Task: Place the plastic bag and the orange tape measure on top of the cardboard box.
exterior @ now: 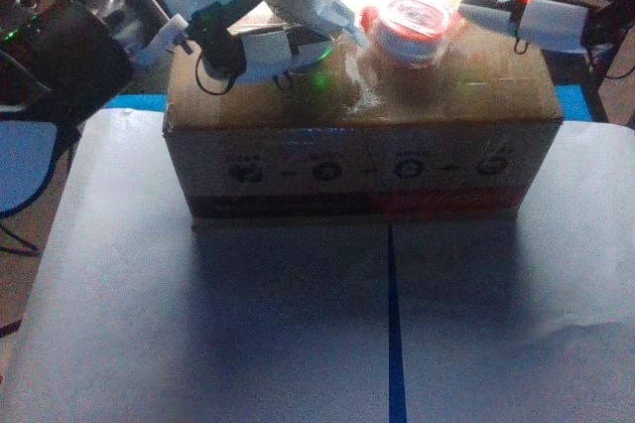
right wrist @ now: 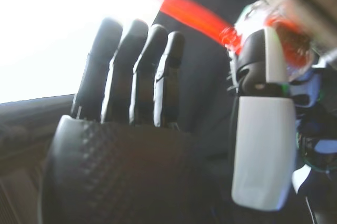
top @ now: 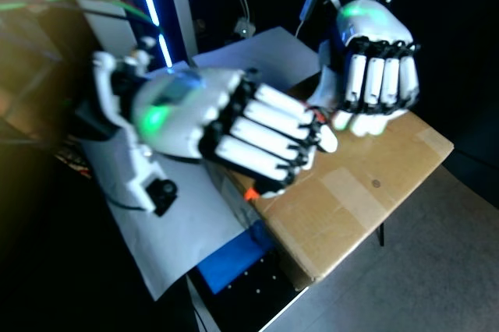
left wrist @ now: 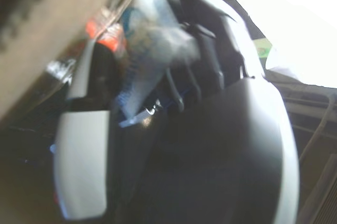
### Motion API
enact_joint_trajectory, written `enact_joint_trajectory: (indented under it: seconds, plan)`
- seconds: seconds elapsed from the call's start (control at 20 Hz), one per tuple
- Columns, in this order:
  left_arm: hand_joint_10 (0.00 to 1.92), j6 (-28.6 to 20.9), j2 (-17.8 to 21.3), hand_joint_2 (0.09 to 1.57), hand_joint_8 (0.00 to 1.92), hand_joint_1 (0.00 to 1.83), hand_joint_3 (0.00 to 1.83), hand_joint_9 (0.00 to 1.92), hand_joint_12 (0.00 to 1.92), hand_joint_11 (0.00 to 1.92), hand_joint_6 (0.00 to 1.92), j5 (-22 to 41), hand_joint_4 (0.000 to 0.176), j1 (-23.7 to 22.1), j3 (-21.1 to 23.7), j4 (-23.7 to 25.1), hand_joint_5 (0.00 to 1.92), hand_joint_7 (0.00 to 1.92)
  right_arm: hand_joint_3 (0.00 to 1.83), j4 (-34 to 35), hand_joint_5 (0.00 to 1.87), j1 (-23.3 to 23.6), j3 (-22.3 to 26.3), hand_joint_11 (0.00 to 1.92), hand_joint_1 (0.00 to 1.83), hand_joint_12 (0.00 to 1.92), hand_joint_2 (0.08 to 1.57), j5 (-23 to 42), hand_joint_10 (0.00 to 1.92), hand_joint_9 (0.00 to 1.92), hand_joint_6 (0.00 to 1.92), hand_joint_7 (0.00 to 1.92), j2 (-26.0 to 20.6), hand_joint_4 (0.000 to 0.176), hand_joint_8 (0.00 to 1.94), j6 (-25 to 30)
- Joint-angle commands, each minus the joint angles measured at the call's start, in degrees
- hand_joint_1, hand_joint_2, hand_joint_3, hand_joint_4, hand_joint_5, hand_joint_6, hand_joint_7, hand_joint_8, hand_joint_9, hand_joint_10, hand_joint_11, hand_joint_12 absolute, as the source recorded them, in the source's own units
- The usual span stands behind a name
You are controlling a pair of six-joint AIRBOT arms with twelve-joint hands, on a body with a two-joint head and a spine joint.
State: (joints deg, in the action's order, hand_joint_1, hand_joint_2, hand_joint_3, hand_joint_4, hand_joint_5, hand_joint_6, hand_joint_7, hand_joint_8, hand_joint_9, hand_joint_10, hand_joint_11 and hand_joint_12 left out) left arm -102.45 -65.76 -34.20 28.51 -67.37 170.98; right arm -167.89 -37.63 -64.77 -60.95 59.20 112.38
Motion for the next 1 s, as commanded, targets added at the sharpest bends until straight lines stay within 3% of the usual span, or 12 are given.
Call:
enact_joint_trajectory:
  seconds: [0.0, 0.1, 0.15, 0.35, 0.4, 0.45, 0.5, 0.55, 0.65, 0.75, 0.85, 0.95]
  plan:
    - [0.0, 0.12, 0.23, 0.95, 0.0, 0.96, 0.0, 0.13, 0.96, 0.0, 0.0, -5.54, 0.025, -0.15, -0.23, 1.6, 0.31, 0.15, 0.0, -1.51, 0.58, 0.71, 0.28, 0.39, 1.02, 1.78, 0.91, -7.61, 1.47, 0.43, 0.41, 0.47, -0.15, 0.0, 1.11, 0.1]
    - [0.0, 0.12, 0.48, 0.92, 0.0, 0.9, 0.0, 0.07, 0.89, 0.0, 0.0, -5.46, 0.042, -0.15, -0.18, 1.6, 0.28, 0.1, 0.0, -1.74, 0.62, 0.71, 0.93, 0.39, 1.04, 1.72, 0.9, -8.6, 1.42, 0.46, 0.33, 0.5, -0.91, 0.0, 1.1, 0.1]
    - [0.0, 0.12, 0.53, 0.92, 0.0, 0.9, 0.0, 0.05, 0.85, 0.0, 0.0, -5.46, 0.036, -0.15, -0.15, 1.6, 0.27, 0.09, 0.0, -1.86, 0.63, 0.71, 1.2, 0.39, 1.05, 1.72, 0.9, -8.87, 1.41, 0.46, 0.33, 0.5, -1.24, 0.0, 1.09, 0.1]
    - [0.0, 0.21, 2.1, 0.9, 0.0, 0.88, 0.0, 0.0, 0.96, 0.0, 0.0, -6.16, 0.084, -0.25, 1.32, 1.6, 0.12, 0.0, 0.0, -2.56, 0.57, 0.7, 2.61, 0.33, 1.06, 1.8, 0.87, -10.33, 1.39, 0.4, 0.46, 0.47, -2.72, 0.0, 1.05, 0.1]
    - [0.0, 0.23, 2.81, 0.91, 0.0, 0.88, 0.0, 0.0, 0.88, 0.0, 0.0, -6.5, 0.085, -0.25, 1.89, 1.6, 0.09, 0.0, 0.0, -2.77, 0.53, 0.7, 3.13, 0.31, 1.03, 1.82, 0.88, -11.03, 1.42, 0.37, 0.5, 0.44, -3.18, 0.0, 1.09, 0.1]
    - [0.0, 0.23, 3.69, 0.9, 0.0, 0.9, 0.0, 0.0, 0.62, 0.0, 0.0, -6.9, 0.094, -0.25, 2.69, 1.6, 0.04, 0.0, 0.0, -3.0, 0.49, 0.67, 3.99, 0.29, 1.0, 1.84, 0.87, -11.7, 1.43, 0.35, 0.53, 0.39, -3.91, 0.0, 1.12, 0.1]
    - [0.0, 0.24, 4.58, 0.91, 0.0, 0.9, 0.0, 0.0, 0.6, 0.0, 0.0, -7.25, 0.077, -0.25, 3.54, 1.6, 0.03, 0.0, 0.0, -3.19, 0.48, 0.61, 4.73, 0.29, 0.99, 1.84, 0.87, -12.08, 1.43, 0.34, 0.52, 0.36, -4.38, 0.0, 1.11, 0.1]
    - [0.0, 0.31, 5.26, 0.9, 0.0, 0.89, 0.0, 0.0, 0.82, 0.0, 0.0, -7.6, 0.079, -0.24, 4.18, 1.6, 0.04, 0.0, 0.0, -3.31, 0.47, 0.58, 5.3, 0.29, 0.98, 1.79, 0.87, -12.33, 1.38, 0.35, 0.5, 0.36, -4.76, 0.0, 1.07, 0.1]
    - [0.0, 1.5, 6.24, 0.92, 0.0, 0.82, 0.0, 0.0, 0.5, 0.0, 0.0, -8.27, 0.055, -0.28, 5.02, 1.6, 0.03, 0.0, 0.0, -3.47, 0.41, 0.58, 5.67, 0.22, 1.0, 1.76, 0.89, -12.41, 1.41, 0.27, 0.45, 0.29, -4.91, 0.0, 1.07, 0.1]
    - [0.0, 1.81, 5.96, 0.93, 0.0, 0.8, 0.0, 0.0, 0.48, 0.0, 0.0, -8.11, 0.03, -0.53, 4.46, 1.6, 0.06, 0.0, 0.0, -3.58, 0.43, 0.58, 5.7, 0.25, 1.02, 1.75, 0.9, -12.42, 1.41, 0.28, 0.43, 0.3, -4.9, 0.0, 1.1, 0.1]
    - [0.0, 1.79, 5.25, 0.93, 0.0, 0.83, 0.0, 0.0, 0.27, 0.0, 0.0, -7.63, 0.04, -1.15, 3.6, 1.6, 0.07, 0.0, 0.0, -3.77, 0.46, 0.58, 5.9, 0.2, 0.99, 1.69, 0.92, -12.62, 1.32, 0.29, 0.42, 0.32, -4.89, 0.0, 1.06, 0.1]
    - [0.0, 1.77, 4.28, 0.92, 0.0, 0.83, 0.0, 0.0, 0.28, 0.0, 0.0, -7.59, 0.065, -2.02, 2.65, 1.6, 0.06, 0.0, 0.0, -4.05, 0.49, 0.45, 6.31, 0.21, 0.97, 1.66, 0.92, -13.19, 1.29, 0.3, 0.4, 0.34, -4.89, 0.0, 0.99, 0.1]
